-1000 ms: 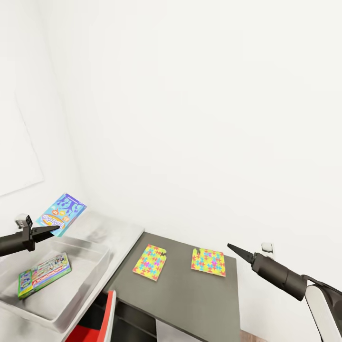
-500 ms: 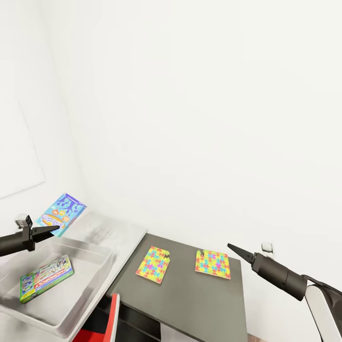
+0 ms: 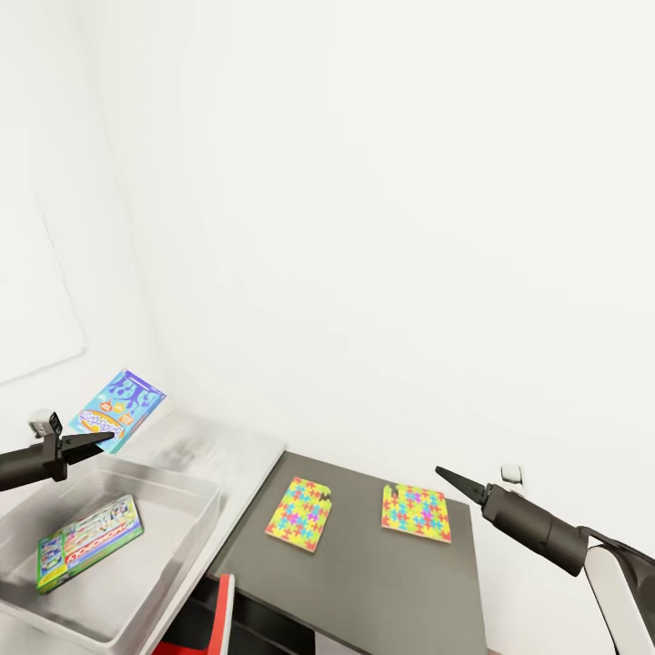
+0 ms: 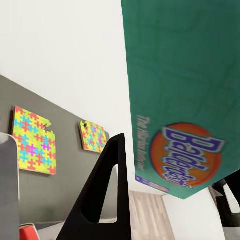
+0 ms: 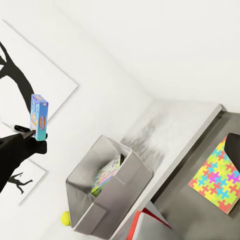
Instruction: Put all the toys in the child's room - the three board games (two on the bed and one on the table), the two jigsaw puzzles on the table, and the tennis ball on the table - inside the toy box on the table in the child's room.
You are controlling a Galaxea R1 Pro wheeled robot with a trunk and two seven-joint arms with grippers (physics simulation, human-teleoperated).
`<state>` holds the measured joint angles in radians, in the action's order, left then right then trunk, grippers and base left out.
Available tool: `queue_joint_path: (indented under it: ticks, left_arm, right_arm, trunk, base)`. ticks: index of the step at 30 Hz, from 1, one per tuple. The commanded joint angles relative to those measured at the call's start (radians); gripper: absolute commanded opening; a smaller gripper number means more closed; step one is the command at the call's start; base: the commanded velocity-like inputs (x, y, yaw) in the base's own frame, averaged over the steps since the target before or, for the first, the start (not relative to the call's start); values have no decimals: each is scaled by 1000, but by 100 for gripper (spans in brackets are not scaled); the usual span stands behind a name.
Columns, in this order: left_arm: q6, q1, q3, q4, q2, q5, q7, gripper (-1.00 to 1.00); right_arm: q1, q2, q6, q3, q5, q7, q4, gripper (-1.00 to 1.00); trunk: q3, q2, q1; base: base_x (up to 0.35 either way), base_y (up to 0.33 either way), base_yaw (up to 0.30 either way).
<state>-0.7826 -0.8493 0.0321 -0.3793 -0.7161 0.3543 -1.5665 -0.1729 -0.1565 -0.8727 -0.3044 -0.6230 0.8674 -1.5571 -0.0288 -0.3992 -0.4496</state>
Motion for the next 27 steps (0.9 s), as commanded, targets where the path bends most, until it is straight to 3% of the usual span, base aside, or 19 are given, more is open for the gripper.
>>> queue_joint_path:
  ticks: [1,27]
  left_arm:
    - [-10,-1,3,0,0,2,-4,-100]
    - [-10,-1,5,0,4,2,-4,-100]
  right_arm:
    - [0,0,-5,-1,-1,2,0,100]
    - [0,0,-5,1,0,2,0,100]
  trunk:
    - [0,-1,0]
    - [0,-1,0]
  base:
    - [22,16,0]
    - [19,20,0]
